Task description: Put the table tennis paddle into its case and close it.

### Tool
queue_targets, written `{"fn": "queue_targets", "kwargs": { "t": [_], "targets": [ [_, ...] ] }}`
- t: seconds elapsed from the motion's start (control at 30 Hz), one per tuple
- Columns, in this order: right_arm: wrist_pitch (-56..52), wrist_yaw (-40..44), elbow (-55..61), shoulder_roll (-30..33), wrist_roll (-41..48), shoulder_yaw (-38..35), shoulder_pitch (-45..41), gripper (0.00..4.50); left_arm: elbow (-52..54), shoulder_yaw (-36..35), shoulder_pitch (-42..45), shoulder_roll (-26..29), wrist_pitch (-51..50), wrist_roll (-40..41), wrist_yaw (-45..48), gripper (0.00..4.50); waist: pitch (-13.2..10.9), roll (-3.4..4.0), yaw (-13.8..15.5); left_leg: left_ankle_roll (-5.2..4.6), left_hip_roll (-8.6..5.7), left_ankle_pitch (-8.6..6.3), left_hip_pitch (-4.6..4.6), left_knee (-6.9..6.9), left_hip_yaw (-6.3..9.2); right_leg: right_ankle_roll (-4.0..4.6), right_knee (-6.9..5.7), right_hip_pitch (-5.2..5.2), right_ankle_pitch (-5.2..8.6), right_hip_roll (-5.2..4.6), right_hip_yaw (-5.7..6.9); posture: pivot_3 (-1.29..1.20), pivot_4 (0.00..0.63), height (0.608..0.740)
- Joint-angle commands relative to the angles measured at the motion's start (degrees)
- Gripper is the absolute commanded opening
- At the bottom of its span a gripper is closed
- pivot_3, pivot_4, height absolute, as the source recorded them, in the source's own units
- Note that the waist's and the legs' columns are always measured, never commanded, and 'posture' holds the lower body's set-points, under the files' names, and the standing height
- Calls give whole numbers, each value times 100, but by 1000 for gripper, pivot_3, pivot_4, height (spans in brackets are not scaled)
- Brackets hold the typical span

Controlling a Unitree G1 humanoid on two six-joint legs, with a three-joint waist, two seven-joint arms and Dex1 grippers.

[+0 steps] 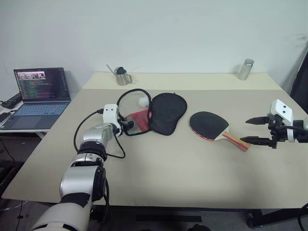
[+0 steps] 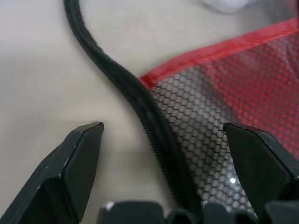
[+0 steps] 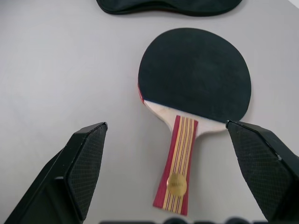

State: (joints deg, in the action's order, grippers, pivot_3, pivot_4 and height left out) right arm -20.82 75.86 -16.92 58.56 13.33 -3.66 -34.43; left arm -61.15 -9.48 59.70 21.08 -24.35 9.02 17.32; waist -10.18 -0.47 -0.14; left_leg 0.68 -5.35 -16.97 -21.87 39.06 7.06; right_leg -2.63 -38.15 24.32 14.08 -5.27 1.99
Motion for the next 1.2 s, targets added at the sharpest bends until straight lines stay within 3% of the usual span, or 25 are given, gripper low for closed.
{"fn": "queue_targets", "kwargs": {
  "t": [0.03, 0.2, 0.3, 0.67, 1.2],
  "targets": [
    [-38, -39, 211, 145, 123, -205, -83, 4483, -175, -81, 172, -178, 68, 10, -202, 4500, 0, -1, 25, 0, 0, 0, 1, 2, 2, -1, 0, -3, -1, 0, 0, 0, 150, 740],
    [-38, -84, 218, 142, 123, -175, -119, 4483, -252, -158, 233, -329, 162, 56, -268, 4500, 1, -2, 48, 0, -1, 0, 4, 3, 5, -2, 3, -11, -1, -1, 0, 0, 150, 740],
    [-45, -121, 238, 122, 133, -146, -159, 4500, -211, -240, 291, -421, 175, 105, -266, 3893, 1, -2, 58, 1, -1, 1, 4, 3, 6, -2, 2, -11, -1, -1, 0, 0, 150, 740],
    [-46, -141, 284, 174, 161, -193, -98, 4500, 363, -177, -1, -259, -90, -6, -112, 62, 1, -2, 52, 1, 0, 1, 2, 4, 5, -2, 5, -11, -1, -1, 0, 0, 150, 740],
    [-78, -164, 322, 243, 205, -195, 4, 4500, 2720, 75, -1084, 462, -1242, -45, 264, 23, 1, -2, -16, 1, 2, 1, 5, 1, 3, -2, 3, -6, -2, 0, -6, 0, 150, 740]
  ]
}}
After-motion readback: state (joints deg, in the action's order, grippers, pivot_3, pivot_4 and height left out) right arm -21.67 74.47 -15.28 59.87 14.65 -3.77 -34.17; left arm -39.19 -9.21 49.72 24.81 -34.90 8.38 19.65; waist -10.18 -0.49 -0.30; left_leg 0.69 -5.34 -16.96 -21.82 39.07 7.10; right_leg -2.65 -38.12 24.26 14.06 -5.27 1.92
